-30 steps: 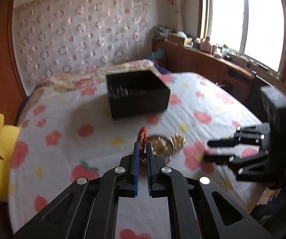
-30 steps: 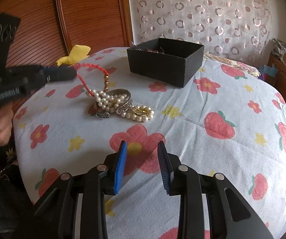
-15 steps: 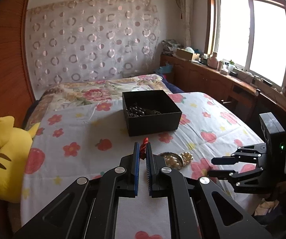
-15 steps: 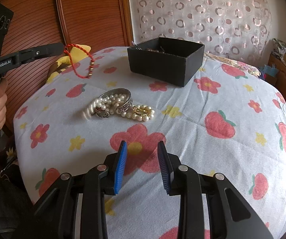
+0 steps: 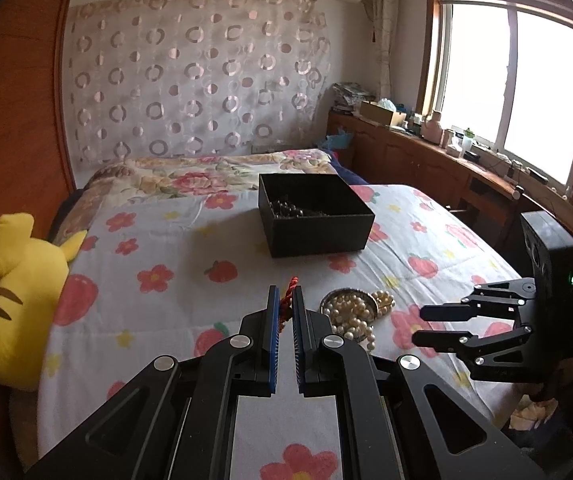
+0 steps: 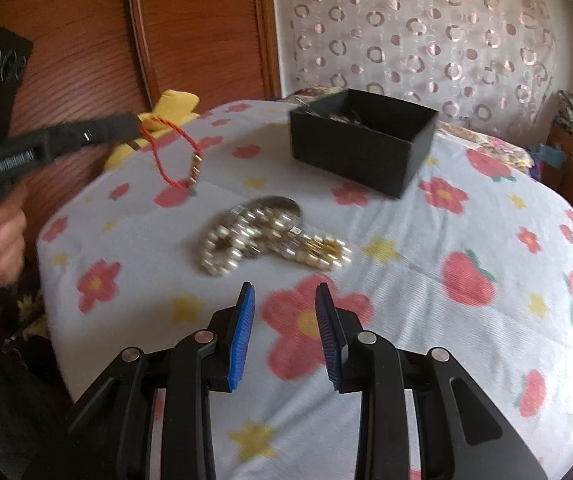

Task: Organize jewelry
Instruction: 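Grasp the long pearl necklace with the right gripper while the left gripper holds the red bracelet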

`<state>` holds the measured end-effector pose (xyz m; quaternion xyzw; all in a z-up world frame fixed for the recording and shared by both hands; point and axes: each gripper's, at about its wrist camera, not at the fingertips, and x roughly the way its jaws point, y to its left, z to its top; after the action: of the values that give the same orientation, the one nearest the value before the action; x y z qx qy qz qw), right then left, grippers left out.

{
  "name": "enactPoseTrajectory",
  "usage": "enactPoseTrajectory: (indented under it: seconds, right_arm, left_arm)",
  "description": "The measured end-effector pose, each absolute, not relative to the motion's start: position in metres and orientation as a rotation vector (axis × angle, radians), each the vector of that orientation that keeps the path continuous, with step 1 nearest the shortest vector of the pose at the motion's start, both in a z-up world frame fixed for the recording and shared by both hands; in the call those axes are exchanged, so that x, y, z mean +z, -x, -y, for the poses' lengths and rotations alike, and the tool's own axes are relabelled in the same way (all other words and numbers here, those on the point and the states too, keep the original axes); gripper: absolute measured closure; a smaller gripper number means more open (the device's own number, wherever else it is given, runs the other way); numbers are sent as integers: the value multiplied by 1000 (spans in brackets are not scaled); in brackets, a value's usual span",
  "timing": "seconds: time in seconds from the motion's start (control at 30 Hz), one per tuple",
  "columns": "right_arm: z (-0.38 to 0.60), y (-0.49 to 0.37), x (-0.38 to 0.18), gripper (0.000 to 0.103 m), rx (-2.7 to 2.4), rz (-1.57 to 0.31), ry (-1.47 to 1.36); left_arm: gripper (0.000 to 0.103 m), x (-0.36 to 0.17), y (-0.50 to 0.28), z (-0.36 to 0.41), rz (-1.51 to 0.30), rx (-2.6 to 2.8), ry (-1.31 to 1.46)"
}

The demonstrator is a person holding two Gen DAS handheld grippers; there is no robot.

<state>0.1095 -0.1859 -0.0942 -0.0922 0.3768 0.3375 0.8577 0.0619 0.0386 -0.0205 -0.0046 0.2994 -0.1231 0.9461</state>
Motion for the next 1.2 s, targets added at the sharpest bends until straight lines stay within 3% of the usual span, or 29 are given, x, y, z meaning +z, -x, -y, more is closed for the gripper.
enactPoseTrajectory:
  seconds: [0.57,0.67,0.73,1.2]
  right_arm:
    - [141,-134,-107,69,675,-896,96]
    - [134,-130,-108,80,627,-869,162]
    - [135,-130,-108,94,616,-864,174]
    - [188,-112,-86,95,630,-810,225]
  left_arm:
    - [98,-29,-54,-46,-603,-259,42]
    - [98,-30,-51,-45,-601,-263,42]
    - [98,-30,-51,-45,-601,-262,43]
    - [98,-30,-52,-41,-600,-270,38]
